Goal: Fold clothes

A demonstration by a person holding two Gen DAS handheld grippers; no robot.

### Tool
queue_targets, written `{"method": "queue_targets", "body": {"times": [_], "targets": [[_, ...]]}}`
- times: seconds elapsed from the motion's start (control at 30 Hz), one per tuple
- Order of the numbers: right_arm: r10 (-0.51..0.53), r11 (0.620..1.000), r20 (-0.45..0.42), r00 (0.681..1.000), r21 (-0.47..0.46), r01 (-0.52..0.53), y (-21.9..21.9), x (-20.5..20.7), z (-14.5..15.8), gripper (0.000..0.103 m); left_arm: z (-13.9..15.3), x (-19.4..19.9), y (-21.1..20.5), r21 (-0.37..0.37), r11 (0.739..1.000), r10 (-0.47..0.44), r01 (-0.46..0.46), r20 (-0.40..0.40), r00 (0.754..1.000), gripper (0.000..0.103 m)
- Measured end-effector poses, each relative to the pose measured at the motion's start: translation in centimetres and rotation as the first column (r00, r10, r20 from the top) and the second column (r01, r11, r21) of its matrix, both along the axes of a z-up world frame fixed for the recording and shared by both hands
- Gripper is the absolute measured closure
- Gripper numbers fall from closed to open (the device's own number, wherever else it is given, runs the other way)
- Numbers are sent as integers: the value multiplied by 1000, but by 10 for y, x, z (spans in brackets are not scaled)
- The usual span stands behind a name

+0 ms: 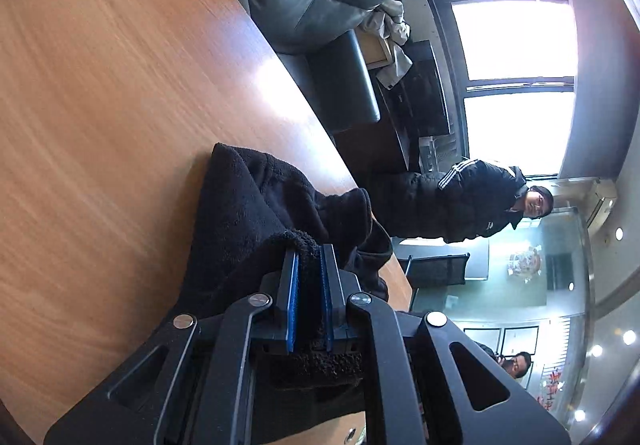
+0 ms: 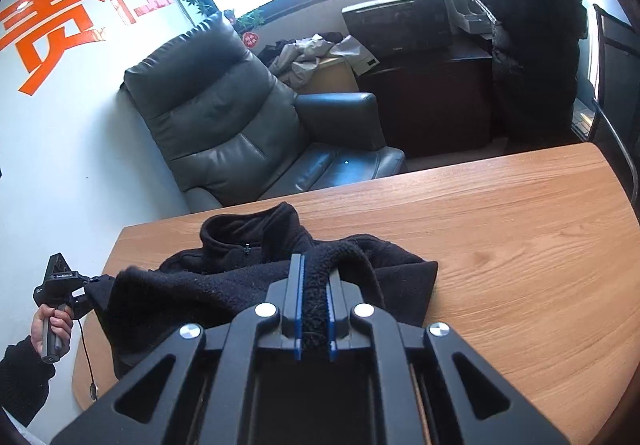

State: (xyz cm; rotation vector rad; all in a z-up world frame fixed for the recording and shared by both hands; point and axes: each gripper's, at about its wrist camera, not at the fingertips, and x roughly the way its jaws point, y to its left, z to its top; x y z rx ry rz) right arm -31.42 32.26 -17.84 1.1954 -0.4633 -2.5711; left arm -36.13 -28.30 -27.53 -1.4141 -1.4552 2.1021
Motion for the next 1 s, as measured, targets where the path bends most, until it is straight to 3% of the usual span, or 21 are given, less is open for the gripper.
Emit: {"method": "queue_targets", "body": {"times": [0.2,0.37,0.47,0.53,0.6,0.63,0.67,0.7,0.73,0.77,0.87,0.93,1.0], "targets": [[-50,997,71,996,-59,55,21,-27,-45,94,-9,-46,17,-14,1000,-6,6,-13,1000,94],[-74,997,210,975,-22,80,36,-60,-83,91,34,-54,28,-150,988,-51,30,-139,989,94],[-31,999,218,975,23,27,34,-66,-80,87,61,-58,34,-232,972,-87,37,-211,974,90],[15,998,190,982,55,-25,31,-65,-69,86,79,-60,38,-286,958,-114,37,-256,960,73],[56,996,159,986,57,-66,32,-62,-56,82,97,-63,43,-339,940,-142,34,-300,943,25],[68,996,151,986,44,-75,34,-61,-51,80,105,-64,45,-365,930,-158,32,-320,934,18],[65,997,149,987,38,-71,38,-61,-47,70,114,-66,47,-391,920,-173,28,-340,924,14],[52,998,144,988,37,-58,43,-61,-45,34,123,-67,49,-416,909,-189,24,-360,914,12],[2,999,126,992,41,-7,52,-61,-42,13,132,-68,51,-441,897,-206,20,-378,902,9],[-60,998,98,993,10,60,64,-60,-39,0,135,-65,57,-479,877,-246,39,-379,892,4],[-166,985,66,984,-45,169,87,-59,-28,0,125,-58,85,-572,803,-409,166,-326,852,3],[-127,991,3,992,42,127,71,-52,-12,0,104,-51,108,-615,746,-505,255,-274,818,4],[7,986,-34,999,167,-1,30,-43,-2,0,76,-50,137,-673,653,-615,347,-203,762,7]]}}
